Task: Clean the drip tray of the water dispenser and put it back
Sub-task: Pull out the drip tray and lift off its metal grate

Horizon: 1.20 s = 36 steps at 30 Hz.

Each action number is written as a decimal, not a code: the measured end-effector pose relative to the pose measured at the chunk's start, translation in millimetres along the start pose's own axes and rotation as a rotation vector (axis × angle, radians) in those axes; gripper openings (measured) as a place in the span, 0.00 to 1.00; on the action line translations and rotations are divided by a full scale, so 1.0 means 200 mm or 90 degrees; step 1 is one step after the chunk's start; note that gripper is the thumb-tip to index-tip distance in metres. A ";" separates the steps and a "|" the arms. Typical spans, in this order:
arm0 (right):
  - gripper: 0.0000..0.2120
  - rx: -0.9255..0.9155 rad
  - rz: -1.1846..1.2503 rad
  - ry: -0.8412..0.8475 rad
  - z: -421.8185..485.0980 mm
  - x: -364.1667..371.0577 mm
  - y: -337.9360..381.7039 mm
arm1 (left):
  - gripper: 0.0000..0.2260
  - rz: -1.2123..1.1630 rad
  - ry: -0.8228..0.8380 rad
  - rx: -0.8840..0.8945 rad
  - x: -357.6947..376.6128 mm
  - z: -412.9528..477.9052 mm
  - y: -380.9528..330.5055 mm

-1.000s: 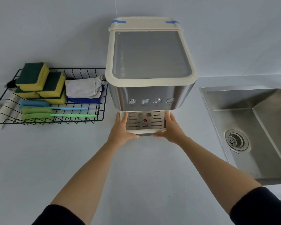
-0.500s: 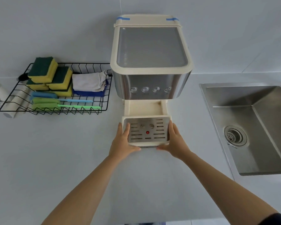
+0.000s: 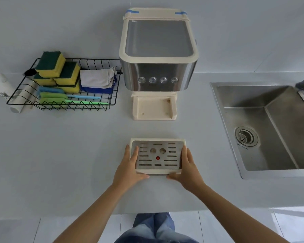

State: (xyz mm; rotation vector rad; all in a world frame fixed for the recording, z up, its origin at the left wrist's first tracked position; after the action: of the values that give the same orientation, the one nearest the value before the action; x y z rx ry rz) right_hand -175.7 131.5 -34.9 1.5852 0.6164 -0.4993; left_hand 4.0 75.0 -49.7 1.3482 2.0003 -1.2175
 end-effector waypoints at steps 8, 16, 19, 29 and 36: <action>0.56 -0.005 -0.038 0.022 -0.06 0.04 0.00 | 0.48 0.022 -0.014 0.014 0.04 -0.07 0.04; 0.52 -0.023 -0.200 0.097 -0.06 0.03 0.04 | 0.46 0.120 -0.045 0.064 -0.02 -0.11 -0.03; 0.45 -0.075 -0.250 0.119 -0.02 0.03 0.11 | 0.38 0.155 -0.050 0.112 -0.05 -0.11 -0.11; 0.30 -0.097 -0.285 0.216 0.07 0.05 0.13 | 0.32 0.265 0.028 0.172 0.00 -0.04 -0.15; 0.29 -0.090 -0.303 0.227 0.12 0.04 0.16 | 0.30 0.274 0.025 0.188 -0.02 -0.02 -0.18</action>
State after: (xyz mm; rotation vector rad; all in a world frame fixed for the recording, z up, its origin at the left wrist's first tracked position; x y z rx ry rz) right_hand -148.3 106.6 -17.8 1.3996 1.2895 -0.5103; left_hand -25.6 71.1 -29.5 1.8379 1.4782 -1.3141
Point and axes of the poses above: each hand's wrist, its own z-axis towards the middle knuckle, its own x-axis out of the palm, y = z × x, the point moved 7 cm from there along z, towards the middle knuckle, and after that the axes turned 15 degrees about -x, right-handed, at the moved point
